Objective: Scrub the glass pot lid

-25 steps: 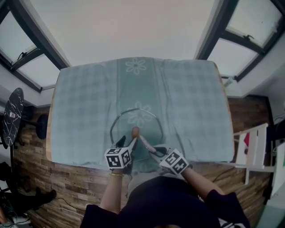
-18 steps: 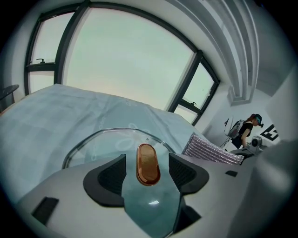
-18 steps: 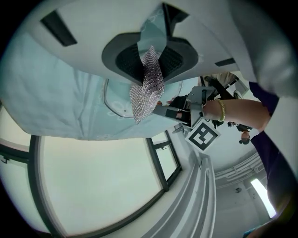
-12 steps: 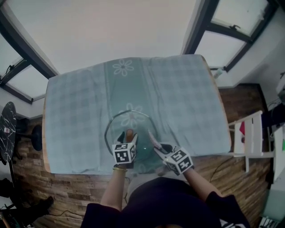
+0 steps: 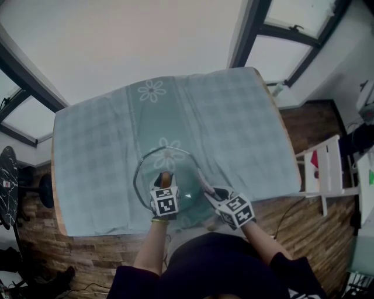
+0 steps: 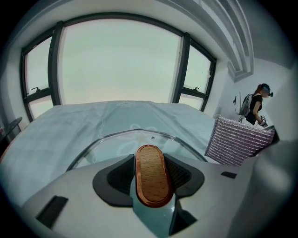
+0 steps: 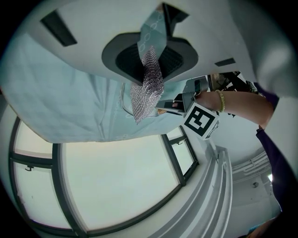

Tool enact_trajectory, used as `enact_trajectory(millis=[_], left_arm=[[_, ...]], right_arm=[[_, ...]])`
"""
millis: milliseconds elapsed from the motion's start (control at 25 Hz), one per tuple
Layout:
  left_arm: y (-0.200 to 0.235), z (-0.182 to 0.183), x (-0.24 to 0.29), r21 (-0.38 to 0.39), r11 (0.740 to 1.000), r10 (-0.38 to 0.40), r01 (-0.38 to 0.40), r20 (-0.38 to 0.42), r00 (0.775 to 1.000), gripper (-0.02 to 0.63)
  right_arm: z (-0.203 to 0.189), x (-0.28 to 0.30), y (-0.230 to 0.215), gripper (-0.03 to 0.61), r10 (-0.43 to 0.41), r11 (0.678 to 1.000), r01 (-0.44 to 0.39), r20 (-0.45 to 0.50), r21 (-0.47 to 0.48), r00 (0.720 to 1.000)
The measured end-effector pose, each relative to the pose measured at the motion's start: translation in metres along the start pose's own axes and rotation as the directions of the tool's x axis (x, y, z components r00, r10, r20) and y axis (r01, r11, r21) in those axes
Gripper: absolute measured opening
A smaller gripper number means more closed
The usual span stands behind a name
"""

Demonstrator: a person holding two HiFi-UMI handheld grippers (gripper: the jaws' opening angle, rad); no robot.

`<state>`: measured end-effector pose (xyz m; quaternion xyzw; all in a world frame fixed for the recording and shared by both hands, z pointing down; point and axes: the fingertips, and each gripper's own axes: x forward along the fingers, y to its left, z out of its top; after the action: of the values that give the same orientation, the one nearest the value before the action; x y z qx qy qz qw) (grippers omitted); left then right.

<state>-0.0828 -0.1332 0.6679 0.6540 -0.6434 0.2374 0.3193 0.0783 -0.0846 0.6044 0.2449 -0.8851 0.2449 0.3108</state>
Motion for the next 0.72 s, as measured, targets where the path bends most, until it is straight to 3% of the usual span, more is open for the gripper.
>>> enact_trajectory(millis=[280,720], left_arm=[[-0.001,0.000,0.000,-0.003,1.000,0.021,-0.021,0.001,1.000,0.175],[-0.002,-0.002,-0.003,-0.039,0.999,-0.008,0.008,-0.013,1.000,0.169]], right_arm=[[0.002,-0.001,-0.001,0.083,-0.017,1.000,0.017,0.022,0.020,1.000],[0.014,-0.018,-0.020,0.083,-0.077,0.996,0.073,0.081,0.051,0.994]])
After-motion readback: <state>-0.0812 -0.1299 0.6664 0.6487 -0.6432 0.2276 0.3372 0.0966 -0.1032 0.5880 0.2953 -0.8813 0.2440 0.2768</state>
